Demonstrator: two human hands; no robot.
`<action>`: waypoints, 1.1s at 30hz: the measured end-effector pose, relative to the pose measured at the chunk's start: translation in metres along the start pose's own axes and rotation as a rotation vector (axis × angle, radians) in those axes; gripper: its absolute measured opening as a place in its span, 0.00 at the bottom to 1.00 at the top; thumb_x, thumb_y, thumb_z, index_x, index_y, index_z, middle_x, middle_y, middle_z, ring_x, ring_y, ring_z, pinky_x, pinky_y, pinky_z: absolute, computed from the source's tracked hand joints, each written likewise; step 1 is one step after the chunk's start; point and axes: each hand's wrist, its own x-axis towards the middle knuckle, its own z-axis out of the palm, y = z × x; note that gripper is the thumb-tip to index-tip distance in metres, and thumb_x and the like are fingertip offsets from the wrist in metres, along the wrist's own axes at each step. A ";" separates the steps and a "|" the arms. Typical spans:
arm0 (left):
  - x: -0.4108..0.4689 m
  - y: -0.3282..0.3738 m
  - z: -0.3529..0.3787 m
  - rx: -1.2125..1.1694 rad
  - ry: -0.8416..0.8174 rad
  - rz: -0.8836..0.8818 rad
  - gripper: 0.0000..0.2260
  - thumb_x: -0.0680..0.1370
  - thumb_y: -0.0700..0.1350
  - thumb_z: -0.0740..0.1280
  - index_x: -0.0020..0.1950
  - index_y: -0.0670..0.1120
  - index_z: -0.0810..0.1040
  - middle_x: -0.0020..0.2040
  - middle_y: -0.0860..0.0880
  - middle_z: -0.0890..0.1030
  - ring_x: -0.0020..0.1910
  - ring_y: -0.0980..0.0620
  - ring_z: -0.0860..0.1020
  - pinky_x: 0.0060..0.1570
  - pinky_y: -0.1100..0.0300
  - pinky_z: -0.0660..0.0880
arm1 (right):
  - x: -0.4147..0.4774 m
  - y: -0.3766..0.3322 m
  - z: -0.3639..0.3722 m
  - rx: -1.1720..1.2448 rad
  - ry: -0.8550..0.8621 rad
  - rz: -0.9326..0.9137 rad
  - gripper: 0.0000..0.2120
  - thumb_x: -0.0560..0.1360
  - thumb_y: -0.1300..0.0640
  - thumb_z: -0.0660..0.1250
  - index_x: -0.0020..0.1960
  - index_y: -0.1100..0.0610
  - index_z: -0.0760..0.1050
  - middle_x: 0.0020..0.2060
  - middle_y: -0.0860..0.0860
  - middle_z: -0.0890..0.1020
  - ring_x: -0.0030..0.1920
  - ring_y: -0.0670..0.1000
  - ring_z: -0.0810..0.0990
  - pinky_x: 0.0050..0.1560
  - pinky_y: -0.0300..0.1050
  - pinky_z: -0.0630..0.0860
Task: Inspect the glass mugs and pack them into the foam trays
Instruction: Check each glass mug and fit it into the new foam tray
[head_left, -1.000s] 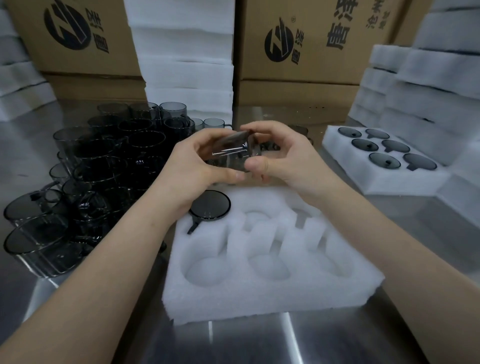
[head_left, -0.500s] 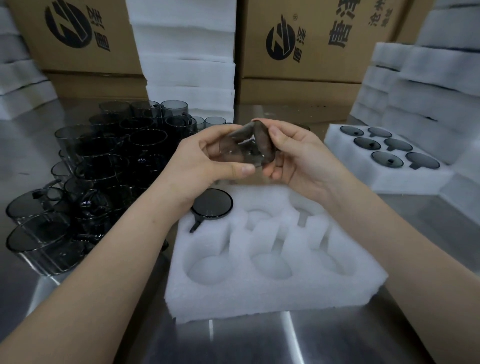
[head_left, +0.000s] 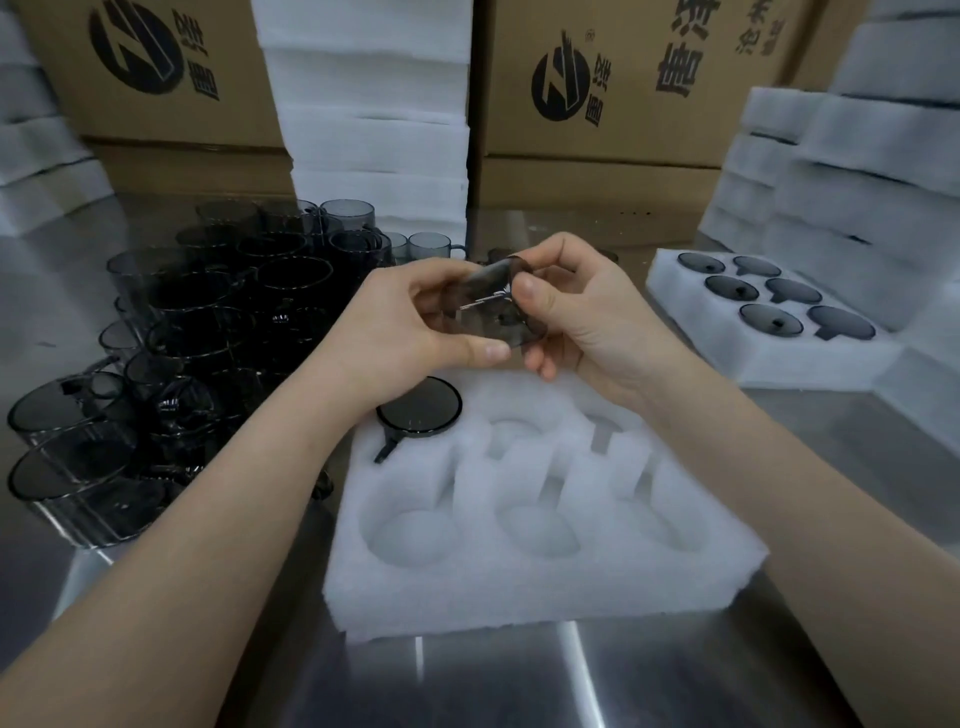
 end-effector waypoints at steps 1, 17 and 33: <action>0.000 0.000 0.001 0.015 -0.001 0.003 0.22 0.63 0.34 0.79 0.53 0.50 0.80 0.46 0.55 0.84 0.45 0.62 0.82 0.48 0.70 0.76 | 0.000 0.001 0.001 -0.025 0.038 -0.023 0.10 0.71 0.51 0.72 0.44 0.54 0.73 0.34 0.51 0.81 0.21 0.51 0.76 0.18 0.38 0.70; -0.003 -0.007 -0.001 -0.140 0.022 -0.007 0.30 0.64 0.30 0.75 0.63 0.47 0.74 0.58 0.49 0.82 0.57 0.49 0.81 0.55 0.48 0.79 | 0.001 -0.004 0.002 0.046 0.042 0.149 0.22 0.83 0.47 0.56 0.63 0.63 0.76 0.52 0.59 0.81 0.41 0.55 0.82 0.36 0.45 0.80; -0.005 0.005 0.011 0.249 0.119 0.117 0.26 0.64 0.47 0.75 0.61 0.52 0.76 0.53 0.56 0.81 0.55 0.58 0.79 0.61 0.55 0.75 | -0.001 0.000 -0.002 0.022 0.067 0.048 0.05 0.78 0.62 0.66 0.52 0.59 0.79 0.41 0.55 0.84 0.38 0.54 0.84 0.39 0.52 0.83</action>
